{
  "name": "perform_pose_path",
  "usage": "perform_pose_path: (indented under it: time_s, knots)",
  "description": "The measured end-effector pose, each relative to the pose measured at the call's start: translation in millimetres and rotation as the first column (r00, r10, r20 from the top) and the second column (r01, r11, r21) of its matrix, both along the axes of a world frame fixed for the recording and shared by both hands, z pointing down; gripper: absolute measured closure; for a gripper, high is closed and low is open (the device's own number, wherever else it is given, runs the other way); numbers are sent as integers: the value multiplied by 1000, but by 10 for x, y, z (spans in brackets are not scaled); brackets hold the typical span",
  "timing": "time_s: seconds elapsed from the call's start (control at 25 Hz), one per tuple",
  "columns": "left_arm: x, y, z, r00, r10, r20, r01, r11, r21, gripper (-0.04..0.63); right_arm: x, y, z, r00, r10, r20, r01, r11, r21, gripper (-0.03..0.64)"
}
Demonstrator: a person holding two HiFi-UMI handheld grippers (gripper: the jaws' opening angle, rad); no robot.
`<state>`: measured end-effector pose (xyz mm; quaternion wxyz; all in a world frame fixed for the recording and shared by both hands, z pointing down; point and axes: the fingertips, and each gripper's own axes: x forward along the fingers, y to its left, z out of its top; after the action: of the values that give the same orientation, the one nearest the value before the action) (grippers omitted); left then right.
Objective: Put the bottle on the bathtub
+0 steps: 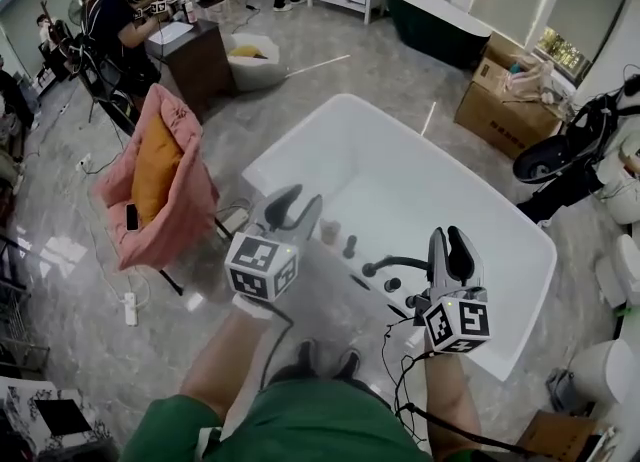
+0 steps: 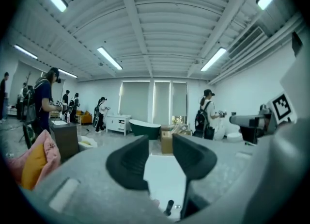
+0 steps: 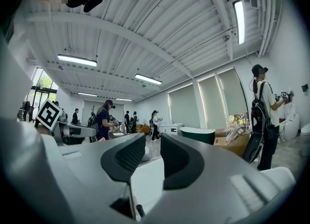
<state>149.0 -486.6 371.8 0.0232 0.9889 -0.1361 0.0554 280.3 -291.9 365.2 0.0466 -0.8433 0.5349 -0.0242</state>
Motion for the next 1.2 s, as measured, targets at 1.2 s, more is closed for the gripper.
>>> perform_pose_path:
  time_s: [1.2]
  knots:
    - [-309,377,-889,987,-95,-129,110,987,116,454,148,653,-705,991,13,-135,1,995,99,518]
